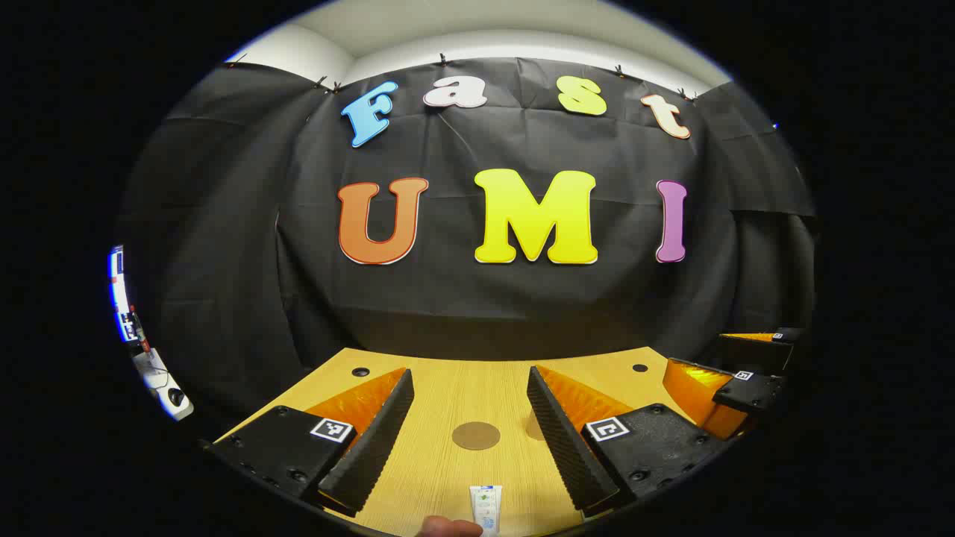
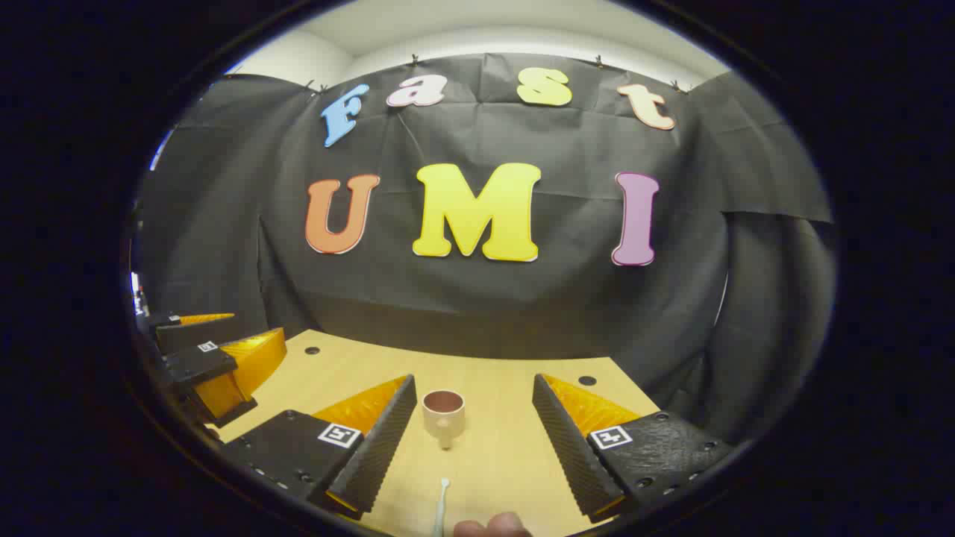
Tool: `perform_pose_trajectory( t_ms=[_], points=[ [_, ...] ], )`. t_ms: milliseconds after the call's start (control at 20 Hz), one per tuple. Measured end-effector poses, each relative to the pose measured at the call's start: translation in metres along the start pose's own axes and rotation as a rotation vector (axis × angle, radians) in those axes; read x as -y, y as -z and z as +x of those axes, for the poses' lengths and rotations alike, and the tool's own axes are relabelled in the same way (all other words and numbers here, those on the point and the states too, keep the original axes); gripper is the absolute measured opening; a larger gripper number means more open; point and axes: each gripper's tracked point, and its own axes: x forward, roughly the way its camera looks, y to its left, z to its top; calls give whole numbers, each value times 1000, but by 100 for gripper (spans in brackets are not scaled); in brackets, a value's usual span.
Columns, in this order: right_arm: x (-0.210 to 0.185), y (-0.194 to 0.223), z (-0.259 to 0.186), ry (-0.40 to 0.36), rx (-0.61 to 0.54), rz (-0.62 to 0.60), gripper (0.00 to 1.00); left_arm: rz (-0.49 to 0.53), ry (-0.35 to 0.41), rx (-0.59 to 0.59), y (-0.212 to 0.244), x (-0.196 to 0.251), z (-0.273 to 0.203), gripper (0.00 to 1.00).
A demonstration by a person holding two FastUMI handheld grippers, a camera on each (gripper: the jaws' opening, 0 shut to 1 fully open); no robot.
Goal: Put the toothbrush and toothpaste on the desktop into the cup, then pick up the cup and place it on the coaster on the desktop.
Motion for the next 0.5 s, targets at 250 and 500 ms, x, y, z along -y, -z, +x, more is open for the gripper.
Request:
perform_pose_trajectory(
  t_ms=[250, 500],
  points=[
    [-1, -6, -1, 17, 18, 13, 95, 6, 3, 8, -2, -1, 0, 97],
    [0, -9, 0, 15, 20, 14, 95, 6, 0, 12, -3, -2, 1, 97]
  ],
)
